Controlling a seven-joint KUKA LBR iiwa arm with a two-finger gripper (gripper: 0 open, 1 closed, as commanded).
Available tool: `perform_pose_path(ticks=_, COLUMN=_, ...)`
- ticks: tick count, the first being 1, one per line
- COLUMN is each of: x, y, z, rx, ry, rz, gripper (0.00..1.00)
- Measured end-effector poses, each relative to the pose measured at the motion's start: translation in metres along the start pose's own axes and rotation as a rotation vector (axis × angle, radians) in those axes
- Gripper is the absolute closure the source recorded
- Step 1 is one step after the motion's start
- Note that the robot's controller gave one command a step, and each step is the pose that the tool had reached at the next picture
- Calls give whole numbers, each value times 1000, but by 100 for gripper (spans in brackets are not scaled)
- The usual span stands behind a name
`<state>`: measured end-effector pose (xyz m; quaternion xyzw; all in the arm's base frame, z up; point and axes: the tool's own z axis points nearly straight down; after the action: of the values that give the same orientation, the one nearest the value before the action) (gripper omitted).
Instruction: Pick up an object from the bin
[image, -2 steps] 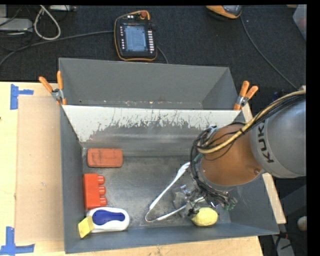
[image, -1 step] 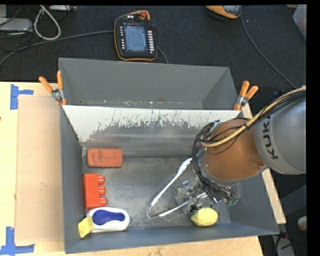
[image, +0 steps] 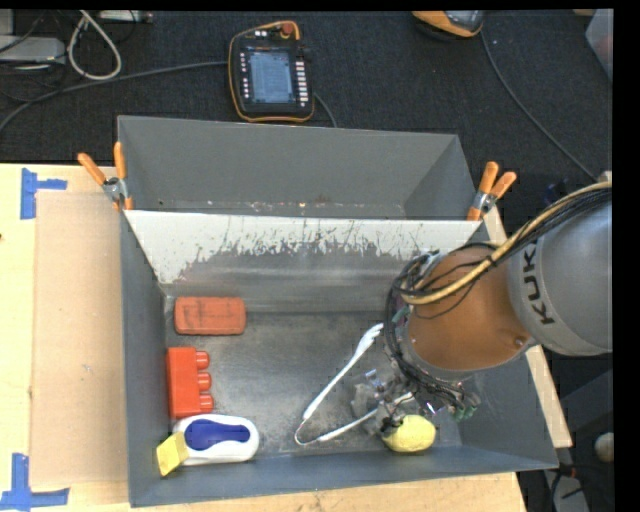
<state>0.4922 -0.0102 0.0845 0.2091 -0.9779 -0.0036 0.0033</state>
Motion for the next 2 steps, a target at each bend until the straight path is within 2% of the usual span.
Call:
perform_pose_path(ticks=1, x=0, y=4, z=-1, rx=-4, ry=11, rz=21, gripper=100)
perform_pose_path(ticks=2, x=-19, y=16, z=-14, rx=-4, ry=8, rz=-53, gripper=100)
